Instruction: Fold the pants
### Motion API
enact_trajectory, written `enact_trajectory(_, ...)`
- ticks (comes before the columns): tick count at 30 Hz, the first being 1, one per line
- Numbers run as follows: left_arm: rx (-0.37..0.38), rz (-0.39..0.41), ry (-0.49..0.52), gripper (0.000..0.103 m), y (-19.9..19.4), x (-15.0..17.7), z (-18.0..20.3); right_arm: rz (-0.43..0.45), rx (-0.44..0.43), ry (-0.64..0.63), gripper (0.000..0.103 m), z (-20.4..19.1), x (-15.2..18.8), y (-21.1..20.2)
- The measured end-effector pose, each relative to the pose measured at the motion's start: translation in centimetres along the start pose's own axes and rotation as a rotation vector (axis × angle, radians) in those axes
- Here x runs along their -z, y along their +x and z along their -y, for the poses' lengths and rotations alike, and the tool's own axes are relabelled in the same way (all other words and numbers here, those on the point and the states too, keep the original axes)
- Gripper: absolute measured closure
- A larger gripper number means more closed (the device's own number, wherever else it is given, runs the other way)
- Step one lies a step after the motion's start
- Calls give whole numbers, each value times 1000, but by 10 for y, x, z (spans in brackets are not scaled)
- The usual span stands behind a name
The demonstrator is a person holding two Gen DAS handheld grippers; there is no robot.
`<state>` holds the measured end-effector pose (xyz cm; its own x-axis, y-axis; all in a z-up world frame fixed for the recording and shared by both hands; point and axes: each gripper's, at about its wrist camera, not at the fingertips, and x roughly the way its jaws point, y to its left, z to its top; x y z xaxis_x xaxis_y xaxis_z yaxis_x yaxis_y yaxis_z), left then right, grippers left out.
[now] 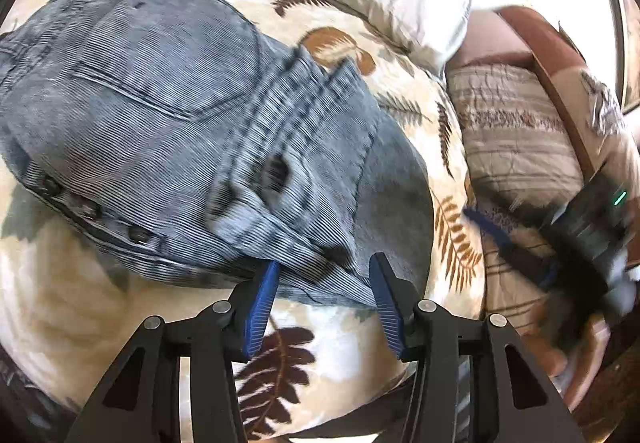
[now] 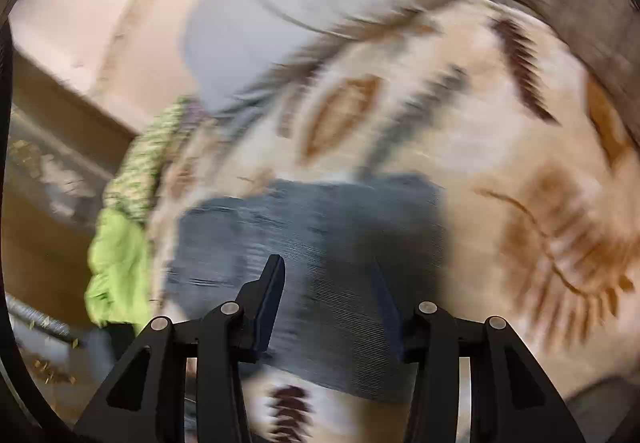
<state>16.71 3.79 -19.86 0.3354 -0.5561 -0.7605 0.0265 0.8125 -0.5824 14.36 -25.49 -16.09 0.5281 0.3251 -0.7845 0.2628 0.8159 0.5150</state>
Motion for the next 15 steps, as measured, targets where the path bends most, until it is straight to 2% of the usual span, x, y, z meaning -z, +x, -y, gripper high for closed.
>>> enact_trajectory(4, -78, -21, -27, 57, -2, -13, -10, -24, 72, 29, 56, 33, 14, 15)
enact_trajectory(7, -116, -23, -12, 57, 8, -27, 0, -21, 47, 36, 56, 40, 17, 23)
enact_trajectory(10, -151, -25, -5, 57, 12, -27, 6, -9, 48, -16, 56, 36, 19, 29)
enact_trajectory(12, -200, -22, -13, 71, 20, -26, 6, -11, 64, -53, 56, 31, 22, 35)
enact_trajectory(13, -206, -13, -17, 72, 20, -24, 6, -14, 69, -64, 56, 32, 24, 37)
enact_trajectory(15, -184, 15, -24, 87, 13, -17, 8, -22, 75, -65, 60, 33, 26, 41)
